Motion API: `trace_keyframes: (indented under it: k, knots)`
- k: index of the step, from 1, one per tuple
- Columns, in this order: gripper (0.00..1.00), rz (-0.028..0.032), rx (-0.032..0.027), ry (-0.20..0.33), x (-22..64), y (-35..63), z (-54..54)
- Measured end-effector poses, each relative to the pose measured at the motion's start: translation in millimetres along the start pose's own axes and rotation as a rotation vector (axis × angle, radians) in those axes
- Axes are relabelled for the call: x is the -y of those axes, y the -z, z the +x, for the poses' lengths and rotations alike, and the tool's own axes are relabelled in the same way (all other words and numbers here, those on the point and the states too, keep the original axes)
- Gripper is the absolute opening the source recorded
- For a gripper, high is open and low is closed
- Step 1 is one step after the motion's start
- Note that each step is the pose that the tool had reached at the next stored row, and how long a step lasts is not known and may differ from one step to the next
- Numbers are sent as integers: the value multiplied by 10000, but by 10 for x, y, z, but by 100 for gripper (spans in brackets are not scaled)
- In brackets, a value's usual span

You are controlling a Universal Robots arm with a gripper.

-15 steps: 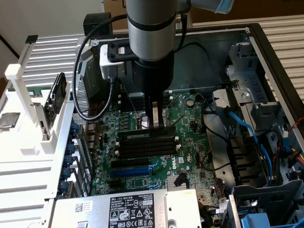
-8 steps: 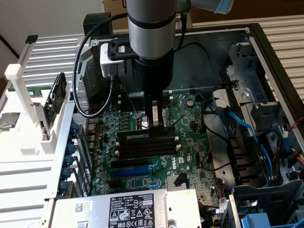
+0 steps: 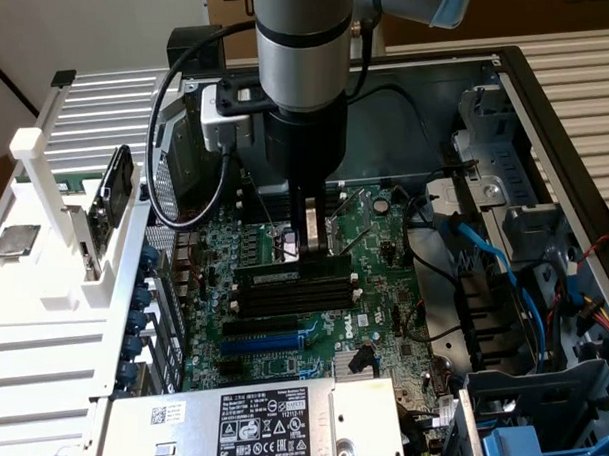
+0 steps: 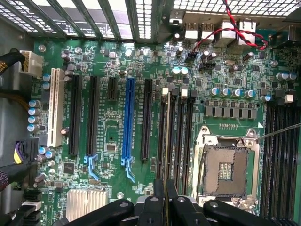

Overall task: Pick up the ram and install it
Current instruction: 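Insert the ram into the slot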

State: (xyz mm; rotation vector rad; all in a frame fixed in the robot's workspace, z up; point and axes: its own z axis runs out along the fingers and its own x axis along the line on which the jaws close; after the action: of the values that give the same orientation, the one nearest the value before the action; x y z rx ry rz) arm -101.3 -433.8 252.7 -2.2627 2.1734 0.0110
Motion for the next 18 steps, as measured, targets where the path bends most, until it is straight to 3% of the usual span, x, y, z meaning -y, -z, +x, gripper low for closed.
trace_keyframes:
  k: [18]
  knots:
    - [13,-2,-2,85,4,-82,-4]
